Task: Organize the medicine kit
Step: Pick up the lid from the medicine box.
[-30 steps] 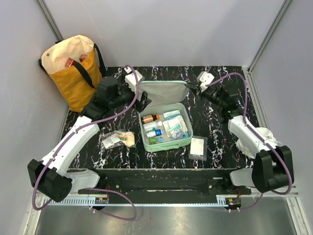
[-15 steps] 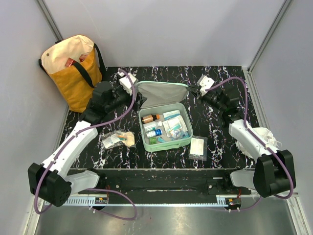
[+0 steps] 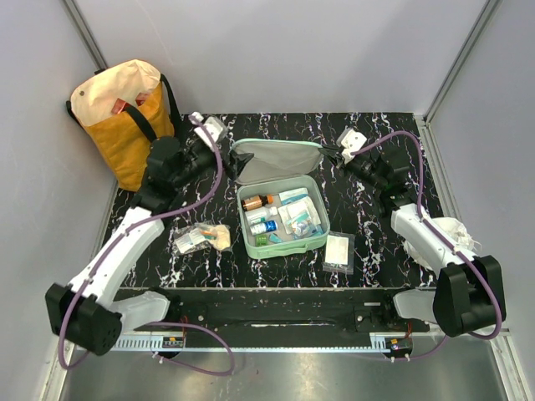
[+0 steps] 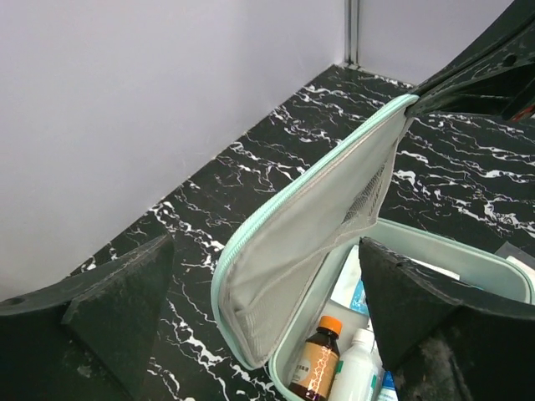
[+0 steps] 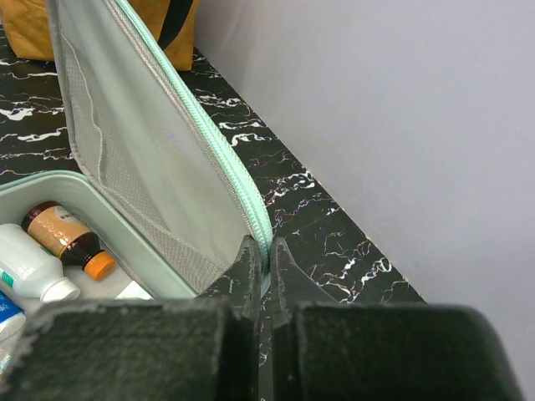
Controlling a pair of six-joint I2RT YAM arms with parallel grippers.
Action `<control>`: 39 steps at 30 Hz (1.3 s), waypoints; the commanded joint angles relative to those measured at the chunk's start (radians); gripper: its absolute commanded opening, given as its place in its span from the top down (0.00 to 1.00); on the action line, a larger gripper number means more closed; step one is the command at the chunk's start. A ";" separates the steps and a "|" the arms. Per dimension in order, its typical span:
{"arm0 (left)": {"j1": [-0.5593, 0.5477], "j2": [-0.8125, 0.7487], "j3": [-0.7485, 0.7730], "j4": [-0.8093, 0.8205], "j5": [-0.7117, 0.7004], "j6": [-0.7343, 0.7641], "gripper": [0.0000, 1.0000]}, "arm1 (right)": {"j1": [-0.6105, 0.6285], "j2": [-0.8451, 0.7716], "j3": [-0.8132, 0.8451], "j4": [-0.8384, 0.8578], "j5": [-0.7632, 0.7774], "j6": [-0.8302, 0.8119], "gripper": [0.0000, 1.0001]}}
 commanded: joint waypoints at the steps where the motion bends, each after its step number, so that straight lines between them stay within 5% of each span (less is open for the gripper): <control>1: 0.007 0.120 0.102 -0.023 0.056 -0.005 0.06 | 0.021 0.022 0.001 -0.109 -0.013 0.004 1.00; 11: 0.042 0.215 0.203 -0.094 0.136 -0.020 0.14 | 0.021 0.033 0.026 -0.132 -0.013 -0.003 1.00; 27: 0.042 0.246 0.243 -0.197 0.243 -0.015 0.59 | 0.021 0.066 0.051 -0.123 0.007 0.057 0.93; 30: 0.042 0.256 0.250 -0.203 0.239 -0.014 0.58 | 0.019 0.066 0.052 -0.127 0.010 0.060 0.92; 32: 0.040 0.259 0.253 -0.203 0.236 -0.014 0.41 | 0.021 0.065 0.052 -0.127 0.010 0.061 0.92; 35: 0.042 0.270 0.262 -0.221 0.236 -0.008 0.35 | 0.022 0.065 0.054 -0.120 0.010 0.060 0.92; 39: 0.042 0.286 0.274 -0.247 0.231 -0.002 0.45 | 0.021 0.068 0.055 -0.113 0.004 0.057 0.92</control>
